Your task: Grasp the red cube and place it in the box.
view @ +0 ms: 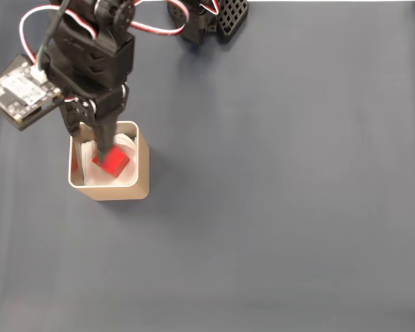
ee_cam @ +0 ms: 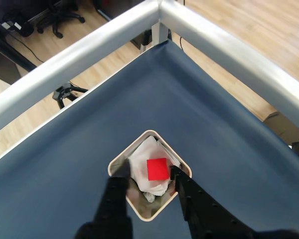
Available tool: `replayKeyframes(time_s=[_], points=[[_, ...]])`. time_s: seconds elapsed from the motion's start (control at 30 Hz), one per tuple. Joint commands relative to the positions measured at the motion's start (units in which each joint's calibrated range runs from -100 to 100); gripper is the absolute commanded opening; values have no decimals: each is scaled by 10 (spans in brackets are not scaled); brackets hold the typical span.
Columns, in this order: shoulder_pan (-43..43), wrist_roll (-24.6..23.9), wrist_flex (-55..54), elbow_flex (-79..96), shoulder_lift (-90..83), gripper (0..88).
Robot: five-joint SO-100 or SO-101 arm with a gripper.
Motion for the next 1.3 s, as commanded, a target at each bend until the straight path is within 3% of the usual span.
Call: replayKeyframes(time_s=[0.0, 0.5, 1.27], points=[[-28, 2, -11, -17, -33, 1], [-180, 9, -56, 102, -158, 1], [-217, 33, -163, 534, -475, 3]])
